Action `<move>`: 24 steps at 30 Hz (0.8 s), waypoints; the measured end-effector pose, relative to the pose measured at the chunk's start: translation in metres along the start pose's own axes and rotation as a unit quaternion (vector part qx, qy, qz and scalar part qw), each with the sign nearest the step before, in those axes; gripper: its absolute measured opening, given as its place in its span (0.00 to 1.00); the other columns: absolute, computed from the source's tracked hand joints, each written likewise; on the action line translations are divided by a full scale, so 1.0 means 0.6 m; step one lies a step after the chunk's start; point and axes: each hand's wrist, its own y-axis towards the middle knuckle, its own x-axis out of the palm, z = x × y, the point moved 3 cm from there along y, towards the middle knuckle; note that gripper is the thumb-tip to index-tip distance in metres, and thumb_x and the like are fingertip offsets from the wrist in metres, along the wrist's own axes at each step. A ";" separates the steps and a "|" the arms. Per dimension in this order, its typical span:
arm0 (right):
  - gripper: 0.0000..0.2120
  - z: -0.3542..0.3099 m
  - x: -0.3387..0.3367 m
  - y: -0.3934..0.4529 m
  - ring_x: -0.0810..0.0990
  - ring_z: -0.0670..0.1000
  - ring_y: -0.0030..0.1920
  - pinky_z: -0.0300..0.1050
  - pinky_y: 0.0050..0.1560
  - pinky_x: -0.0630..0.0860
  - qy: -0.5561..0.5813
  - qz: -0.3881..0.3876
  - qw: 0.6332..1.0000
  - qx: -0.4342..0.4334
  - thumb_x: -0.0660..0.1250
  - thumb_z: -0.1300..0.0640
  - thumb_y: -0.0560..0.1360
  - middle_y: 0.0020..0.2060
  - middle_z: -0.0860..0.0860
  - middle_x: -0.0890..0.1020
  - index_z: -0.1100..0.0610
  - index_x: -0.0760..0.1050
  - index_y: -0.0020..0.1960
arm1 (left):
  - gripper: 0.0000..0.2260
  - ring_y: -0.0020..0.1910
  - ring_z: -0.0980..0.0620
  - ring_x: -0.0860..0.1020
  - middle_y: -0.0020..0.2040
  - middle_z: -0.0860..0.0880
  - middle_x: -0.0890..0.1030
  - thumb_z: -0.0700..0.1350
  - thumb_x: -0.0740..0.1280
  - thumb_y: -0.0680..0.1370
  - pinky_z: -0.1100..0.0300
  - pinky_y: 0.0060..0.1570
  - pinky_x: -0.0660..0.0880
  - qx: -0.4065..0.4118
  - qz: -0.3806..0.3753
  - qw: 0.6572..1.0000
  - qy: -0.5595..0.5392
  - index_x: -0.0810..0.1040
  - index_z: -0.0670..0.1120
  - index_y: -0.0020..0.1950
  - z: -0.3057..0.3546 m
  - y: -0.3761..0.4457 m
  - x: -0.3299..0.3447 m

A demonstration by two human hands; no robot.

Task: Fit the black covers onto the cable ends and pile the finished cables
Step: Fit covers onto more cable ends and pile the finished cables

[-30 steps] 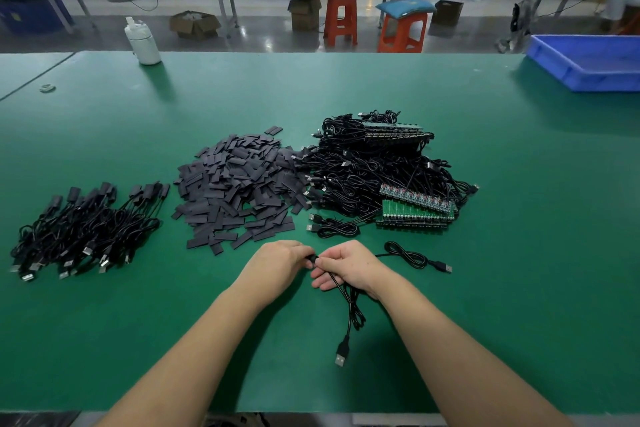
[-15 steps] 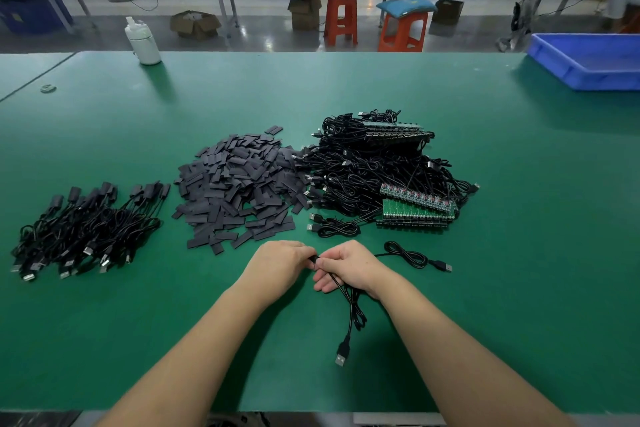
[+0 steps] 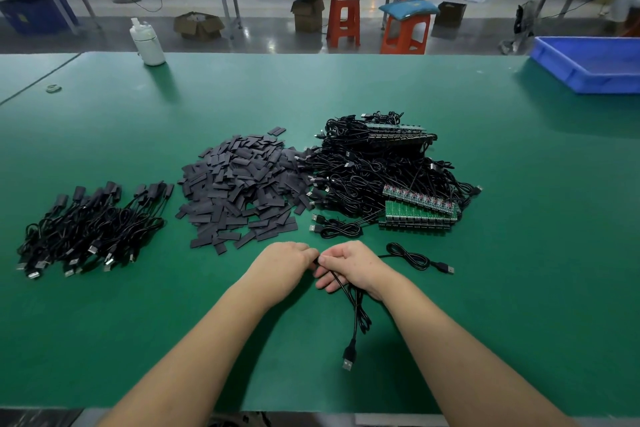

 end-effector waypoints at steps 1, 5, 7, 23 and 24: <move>0.07 0.000 -0.001 0.000 0.86 0.52 0.38 0.41 0.38 0.82 0.010 0.003 1.000 -0.001 0.63 0.62 0.82 0.41 0.58 0.84 0.64 0.78 0.53 | 0.11 0.55 0.50 0.78 0.56 0.51 0.79 0.43 0.61 0.80 0.57 0.52 0.74 -0.002 0.012 1.000 -0.020 0.76 0.49 0.62 0.002 0.001 0.000; 0.08 0.002 -0.005 0.001 0.86 0.52 0.41 0.42 0.43 0.83 0.073 0.034 0.997 -0.019 0.63 0.63 0.82 0.43 0.59 0.85 0.66 0.78 0.55 | 0.22 0.58 0.53 0.78 0.64 0.53 0.78 0.45 0.71 0.77 0.58 0.61 0.73 -0.174 0.126 0.936 -0.278 0.73 0.49 0.71 0.002 -0.004 -0.005; 0.09 0.003 -0.006 0.002 0.86 0.53 0.42 0.43 0.45 0.83 0.101 0.051 0.993 -0.028 0.63 0.63 0.82 0.44 0.59 0.85 0.68 0.77 0.58 | 0.17 0.44 0.53 0.81 0.52 0.54 0.83 0.47 0.74 0.75 0.58 0.49 0.78 -0.275 0.145 0.853 -0.419 0.79 0.50 0.63 0.003 -0.009 -0.001; 0.04 0.006 -0.003 -0.001 0.87 0.51 0.45 0.39 0.48 0.82 0.130 0.053 0.989 -0.053 0.69 0.63 0.79 0.41 0.54 0.87 0.60 0.82 0.50 | 0.11 0.41 0.53 0.81 0.43 0.45 0.86 0.50 0.65 0.82 0.51 0.54 0.78 -0.273 0.100 0.755 -0.588 0.86 0.50 0.49 0.028 -0.003 0.019; 0.04 0.007 -0.002 0.000 0.87 0.51 0.45 0.39 0.47 0.82 0.131 0.055 0.989 -0.052 0.69 0.63 0.79 0.41 0.55 0.87 0.62 0.82 0.51 | 0.10 0.42 0.51 0.81 0.44 0.43 0.86 0.49 0.65 0.82 0.49 0.55 0.78 -0.272 0.105 0.751 -0.593 0.86 0.49 0.49 0.030 -0.005 0.017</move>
